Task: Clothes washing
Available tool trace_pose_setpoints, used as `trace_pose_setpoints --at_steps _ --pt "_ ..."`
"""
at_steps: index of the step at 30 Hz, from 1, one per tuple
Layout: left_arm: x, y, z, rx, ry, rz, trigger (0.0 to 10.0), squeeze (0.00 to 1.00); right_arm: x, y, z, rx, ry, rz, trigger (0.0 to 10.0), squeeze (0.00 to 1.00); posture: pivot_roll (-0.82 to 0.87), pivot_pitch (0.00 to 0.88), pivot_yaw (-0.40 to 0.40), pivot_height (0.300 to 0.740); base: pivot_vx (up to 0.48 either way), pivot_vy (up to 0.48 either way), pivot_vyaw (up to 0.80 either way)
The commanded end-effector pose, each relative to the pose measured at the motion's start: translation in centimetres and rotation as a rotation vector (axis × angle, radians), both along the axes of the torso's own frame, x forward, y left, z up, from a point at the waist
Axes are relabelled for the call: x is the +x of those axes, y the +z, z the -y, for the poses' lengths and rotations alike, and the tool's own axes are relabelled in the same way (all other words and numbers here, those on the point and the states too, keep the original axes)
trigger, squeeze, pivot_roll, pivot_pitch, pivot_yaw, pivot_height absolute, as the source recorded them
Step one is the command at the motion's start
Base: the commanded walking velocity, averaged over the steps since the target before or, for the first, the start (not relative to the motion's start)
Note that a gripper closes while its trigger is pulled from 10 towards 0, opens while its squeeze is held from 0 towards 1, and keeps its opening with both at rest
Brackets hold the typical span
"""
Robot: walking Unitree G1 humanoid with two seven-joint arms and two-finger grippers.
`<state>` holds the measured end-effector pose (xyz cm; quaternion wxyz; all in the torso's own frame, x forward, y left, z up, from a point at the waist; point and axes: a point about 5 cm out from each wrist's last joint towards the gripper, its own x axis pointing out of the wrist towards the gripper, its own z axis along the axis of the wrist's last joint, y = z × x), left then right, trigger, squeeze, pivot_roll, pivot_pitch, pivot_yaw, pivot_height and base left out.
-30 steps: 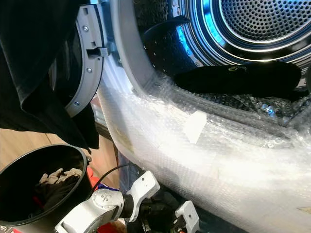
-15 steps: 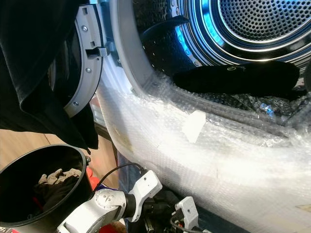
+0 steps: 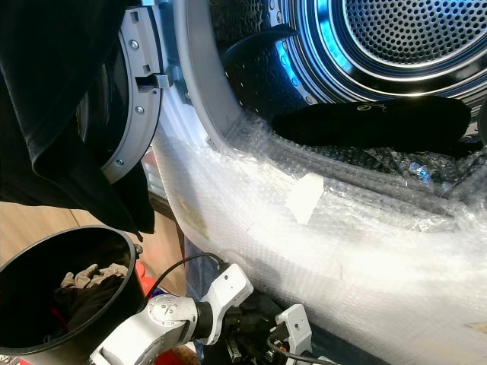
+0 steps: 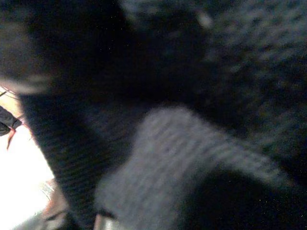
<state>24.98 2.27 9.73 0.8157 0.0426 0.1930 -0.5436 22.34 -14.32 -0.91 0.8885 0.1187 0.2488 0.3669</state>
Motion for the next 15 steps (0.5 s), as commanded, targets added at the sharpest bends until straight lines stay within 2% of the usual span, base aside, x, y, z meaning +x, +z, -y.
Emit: trace_pose_setpoints --at_steps 1,10,11,12,13,15 --pt "-0.1 0.93 0.12 -0.026 0.0 0.042 0.0 0.0 0.28 0.17 0.08 0.024 -0.018 0.014 0.0 0.0 -0.02 0.0 -0.028 0.74 0.0 0.0 0.0" --pt "-0.95 1.15 -0.16 -0.027 0.028 0.031 0.0 0.0 -0.49 -0.06 -0.07 0.043 0.02 0.009 0.0 0.0 -0.02 0.0 -0.016 0.74 0.0 0.0 0.0" --pt "-1.1 1.06 -0.27 -0.022 0.029 0.023 0.9 0.0 -0.55 -0.12 -0.25 0.04 0.029 0.01 0.0 0.0 -0.02 0.0 -0.011 0.74 0.0 0.0 0.0" --pt "-1.09 1.01 -0.32 -0.018 0.034 0.023 0.9 0.0 -0.56 -0.13 -0.3 0.031 0.036 0.015 0.0 0.0 -0.02 0.0 -0.011 0.74 0.0 0.0 0.0" --pt "-1.04 0.97 -0.38 -0.012 0.045 0.022 3.7 0.0 -0.58 -0.11 -0.34 0.03 0.041 0.017 0.0 0.0 -0.02 0.0 -0.008 0.74 0.0 0.0 0.0" --pt "-0.9 0.97 -0.54 0.011 0.045 0.037 8.2 0.0 -0.51 0.0 -0.37 0.042 0.039 0.021 0.0 0.0 -0.02 0.0 -0.011 0.74 0.0 0.0 0.0"
